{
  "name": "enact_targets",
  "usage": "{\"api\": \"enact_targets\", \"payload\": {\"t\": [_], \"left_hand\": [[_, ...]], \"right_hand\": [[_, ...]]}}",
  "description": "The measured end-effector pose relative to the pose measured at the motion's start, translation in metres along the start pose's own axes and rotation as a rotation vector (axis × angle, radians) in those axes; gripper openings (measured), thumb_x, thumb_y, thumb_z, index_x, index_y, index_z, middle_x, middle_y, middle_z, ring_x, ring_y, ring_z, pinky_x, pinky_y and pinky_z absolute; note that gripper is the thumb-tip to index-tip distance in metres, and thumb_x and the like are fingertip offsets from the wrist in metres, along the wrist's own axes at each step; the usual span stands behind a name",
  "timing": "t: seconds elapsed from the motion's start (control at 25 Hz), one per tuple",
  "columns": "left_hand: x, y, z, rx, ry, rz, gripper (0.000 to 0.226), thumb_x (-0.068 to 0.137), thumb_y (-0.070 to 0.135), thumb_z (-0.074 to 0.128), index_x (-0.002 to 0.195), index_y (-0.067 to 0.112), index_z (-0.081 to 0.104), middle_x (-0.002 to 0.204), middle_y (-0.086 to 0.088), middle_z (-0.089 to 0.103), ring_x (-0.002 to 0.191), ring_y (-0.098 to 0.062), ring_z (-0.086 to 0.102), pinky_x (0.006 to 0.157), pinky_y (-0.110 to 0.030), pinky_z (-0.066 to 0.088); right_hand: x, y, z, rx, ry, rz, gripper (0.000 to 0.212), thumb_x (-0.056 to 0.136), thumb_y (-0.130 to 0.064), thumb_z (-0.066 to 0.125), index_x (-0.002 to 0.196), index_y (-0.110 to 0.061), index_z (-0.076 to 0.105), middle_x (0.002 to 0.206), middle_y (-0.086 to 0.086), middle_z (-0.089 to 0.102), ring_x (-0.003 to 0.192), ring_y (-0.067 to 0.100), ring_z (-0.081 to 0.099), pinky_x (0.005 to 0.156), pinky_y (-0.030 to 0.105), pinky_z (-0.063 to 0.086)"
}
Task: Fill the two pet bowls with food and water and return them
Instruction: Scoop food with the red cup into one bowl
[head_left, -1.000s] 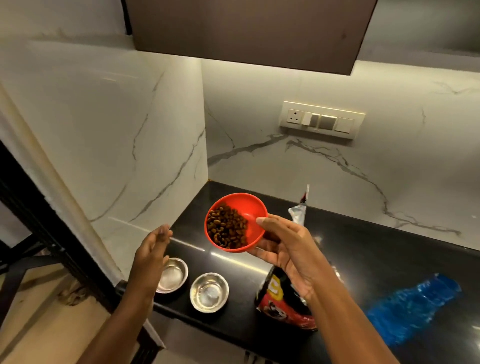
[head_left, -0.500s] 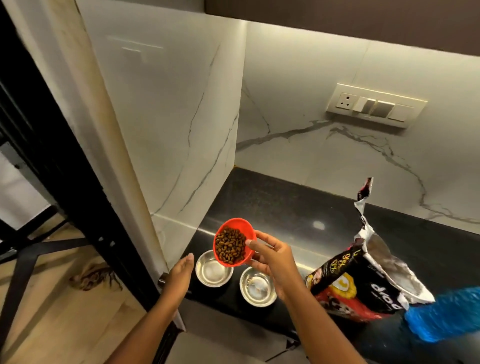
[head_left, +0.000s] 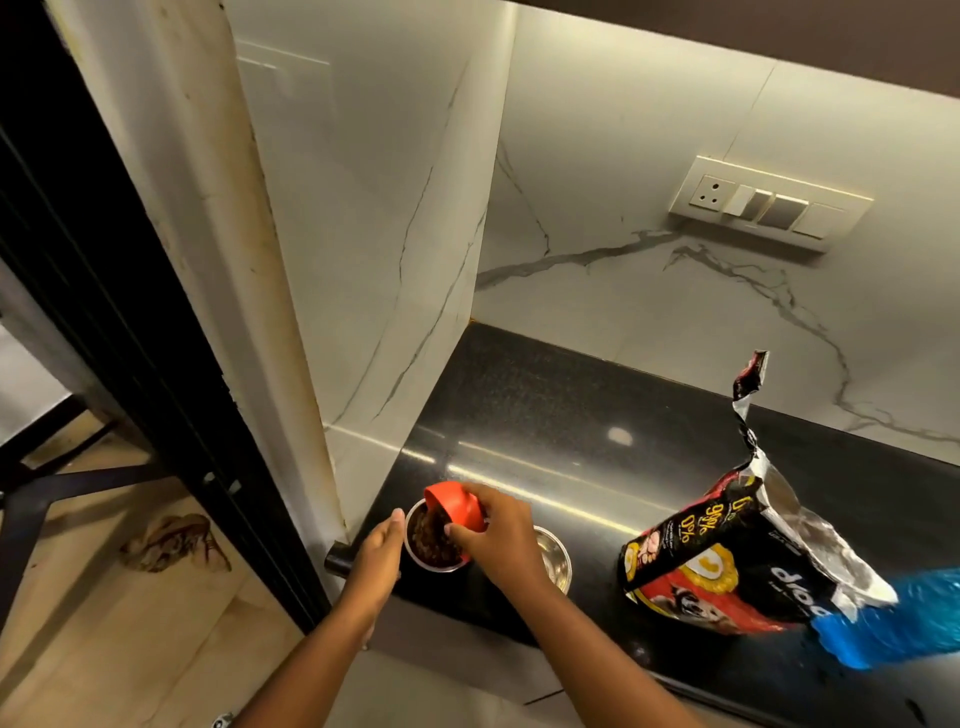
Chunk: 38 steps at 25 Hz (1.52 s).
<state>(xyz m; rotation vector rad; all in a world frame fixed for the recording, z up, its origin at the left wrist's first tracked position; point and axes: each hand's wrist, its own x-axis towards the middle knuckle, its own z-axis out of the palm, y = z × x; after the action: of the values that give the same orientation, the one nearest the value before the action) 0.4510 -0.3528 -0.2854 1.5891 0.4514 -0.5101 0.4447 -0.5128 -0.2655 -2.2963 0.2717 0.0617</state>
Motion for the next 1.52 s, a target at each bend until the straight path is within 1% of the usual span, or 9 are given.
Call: {"api": "enact_targets", "payload": {"t": [0.24,0.4,0.52,0.72,0.84,0.96,1.12,1.24,1.52], "left_hand": [[0.002,0.004,-0.003,-0.014,0.009,0.025,0.051,0.102,0.04,0.033,0.14,0.009,0.045,0.14,-0.013,0.052,0.129,-0.028,0.049,0.098,-0.038,0.041],[0.003,0.007,-0.006,0.032,0.034,0.069,0.056,0.1,0.045,0.035,0.144,0.012,0.042,0.147,-0.012,0.048,0.134,-0.027,0.046,0.112,-0.046,0.037],[-0.001,0.014,-0.001,0.084,0.038,0.125,0.054,0.1,0.044,0.036,0.146,0.016,0.04,0.151,-0.009,0.044,0.138,-0.027,0.041,0.114,-0.041,0.032],[-0.012,0.042,0.018,0.125,0.035,0.276,0.049,0.101,0.041,0.038,0.143,0.016,0.045,0.146,-0.005,0.049,0.136,-0.021,0.044,0.107,-0.031,0.032],[-0.02,0.062,0.047,0.091,-0.026,0.334,0.051,0.097,0.047,0.041,0.139,0.019,0.049,0.142,-0.005,0.054,0.133,-0.019,0.047,0.114,-0.041,0.035],[-0.041,0.085,0.091,0.055,-0.147,0.386,0.064,0.086,0.062,0.045,0.137,0.024,0.05,0.141,-0.002,0.055,0.132,-0.018,0.049,0.114,-0.047,0.036],[-0.076,0.113,0.156,0.019,-0.286,0.419,0.059,0.089,0.061,0.045,0.136,0.026,0.051,0.138,-0.001,0.056,0.129,-0.017,0.051,0.109,-0.044,0.042],[-0.105,0.123,0.202,0.043,-0.362,0.453,0.06,0.087,0.059,0.041,0.137,0.028,0.052,0.133,0.003,0.059,0.125,-0.011,0.053,0.107,-0.038,0.044],[-0.136,0.126,0.281,0.022,-0.36,0.541,0.062,0.083,0.062,0.039,0.135,0.03,0.053,0.127,0.011,0.061,0.12,-0.003,0.055,0.105,-0.035,0.044]], "right_hand": [[0.002,0.004,-0.005,-0.13,-0.005,-0.11,0.07,0.077,-0.027,0.084,0.141,-0.025,0.057,0.137,-0.002,0.065,0.124,0.016,0.059,0.099,0.02,0.04],[0.005,0.006,-0.014,-0.089,0.04,-0.126,0.069,0.074,-0.028,0.087,0.138,-0.022,0.061,0.131,0.001,0.069,0.12,0.019,0.063,0.102,0.026,0.045],[0.002,0.01,-0.028,0.1,0.091,-0.104,0.067,0.068,-0.041,0.085,0.13,-0.027,0.066,0.12,-0.002,0.073,0.108,0.015,0.069,0.096,0.037,0.057],[-0.011,-0.002,-0.089,0.46,0.221,-0.046,0.052,0.078,-0.023,0.087,0.125,-0.018,0.068,0.109,0.001,0.076,0.096,0.007,0.074,0.087,0.031,0.062],[-0.021,-0.011,-0.139,0.638,0.275,-0.049,0.047,0.079,-0.021,0.085,0.123,-0.013,0.069,0.101,0.009,0.079,0.093,0.022,0.077,0.081,0.044,0.064],[-0.039,-0.016,-0.195,0.719,0.312,-0.052,0.043,0.082,-0.021,0.082,0.122,-0.012,0.069,0.1,0.011,0.079,0.093,0.026,0.077,0.078,0.041,0.064],[-0.068,-0.007,-0.265,0.757,0.375,-0.063,0.038,0.084,-0.026,0.08,0.12,-0.017,0.07,0.103,0.008,0.079,0.096,0.023,0.077,0.079,0.038,0.064],[-0.088,0.016,-0.313,0.882,0.436,-0.012,0.032,0.085,-0.021,0.078,0.115,-0.014,0.072,0.096,0.011,0.08,0.085,0.023,0.078,0.068,0.035,0.064],[-0.112,0.1,-0.374,0.829,0.489,0.056,0.034,0.082,-0.026,0.08,0.114,-0.016,0.073,0.099,0.009,0.08,0.089,0.024,0.078,0.073,0.038,0.064]]}}
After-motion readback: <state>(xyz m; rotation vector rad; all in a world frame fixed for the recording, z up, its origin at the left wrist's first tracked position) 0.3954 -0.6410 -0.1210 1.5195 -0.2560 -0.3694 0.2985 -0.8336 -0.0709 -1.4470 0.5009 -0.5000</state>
